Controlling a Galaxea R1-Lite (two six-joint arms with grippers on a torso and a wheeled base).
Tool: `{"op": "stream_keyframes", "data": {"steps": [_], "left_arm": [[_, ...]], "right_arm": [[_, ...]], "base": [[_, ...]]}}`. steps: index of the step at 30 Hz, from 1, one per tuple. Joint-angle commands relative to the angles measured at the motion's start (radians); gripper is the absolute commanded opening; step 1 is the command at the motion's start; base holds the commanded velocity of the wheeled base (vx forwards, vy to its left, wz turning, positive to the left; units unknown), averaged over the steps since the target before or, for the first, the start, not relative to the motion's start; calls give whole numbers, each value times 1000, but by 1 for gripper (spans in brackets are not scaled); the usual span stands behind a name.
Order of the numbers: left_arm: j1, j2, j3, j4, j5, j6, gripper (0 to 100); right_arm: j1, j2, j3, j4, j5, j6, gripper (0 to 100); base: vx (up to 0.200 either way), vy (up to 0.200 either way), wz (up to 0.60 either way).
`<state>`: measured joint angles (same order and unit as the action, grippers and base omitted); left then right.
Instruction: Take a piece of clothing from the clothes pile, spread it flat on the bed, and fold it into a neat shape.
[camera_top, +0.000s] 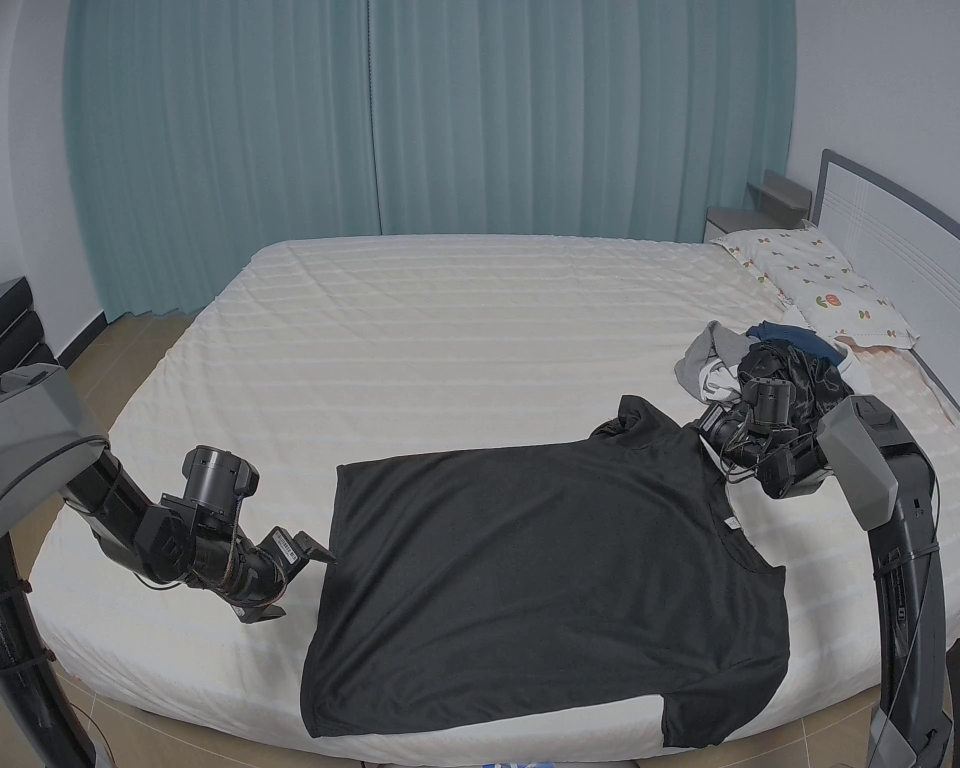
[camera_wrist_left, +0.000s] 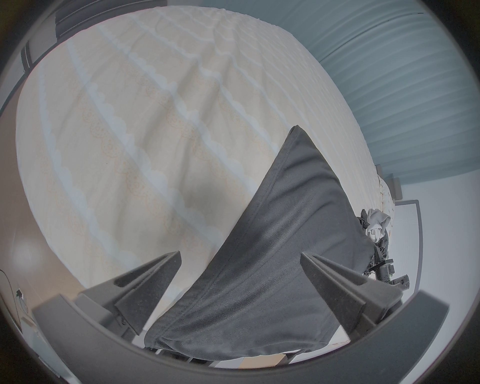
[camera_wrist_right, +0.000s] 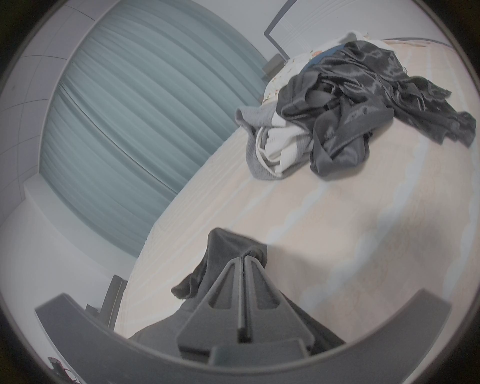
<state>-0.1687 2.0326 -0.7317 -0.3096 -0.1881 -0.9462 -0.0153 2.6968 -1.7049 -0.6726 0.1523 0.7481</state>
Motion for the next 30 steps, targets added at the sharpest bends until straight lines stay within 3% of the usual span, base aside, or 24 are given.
{"op": "stream_keyframes", "data": {"steps": [1, 12, 13, 22, 30], "left_arm": [[0, 2, 0, 0, 1, 0, 100], [2, 2, 0, 0, 1, 0, 100], [2, 2, -2, 0, 1, 0, 100], [5, 2, -2, 0, -1, 0, 100], [11, 2, 0, -34, 1, -9, 100]], "right_arm": [[-11, -2, -12, -16, 0, -6, 0], [-28, 15, -48, 2, -5, -18, 0], [-31, 15, -48, 8, -5, -21, 100], [-41, 15, -32, 36, -13, -29, 100], [-23, -126, 62, 44, -34, -19, 100]], "base": [[0, 0, 0], [0, 0, 0], [0, 0, 0], [0, 0, 0], [0, 0, 0]]}}
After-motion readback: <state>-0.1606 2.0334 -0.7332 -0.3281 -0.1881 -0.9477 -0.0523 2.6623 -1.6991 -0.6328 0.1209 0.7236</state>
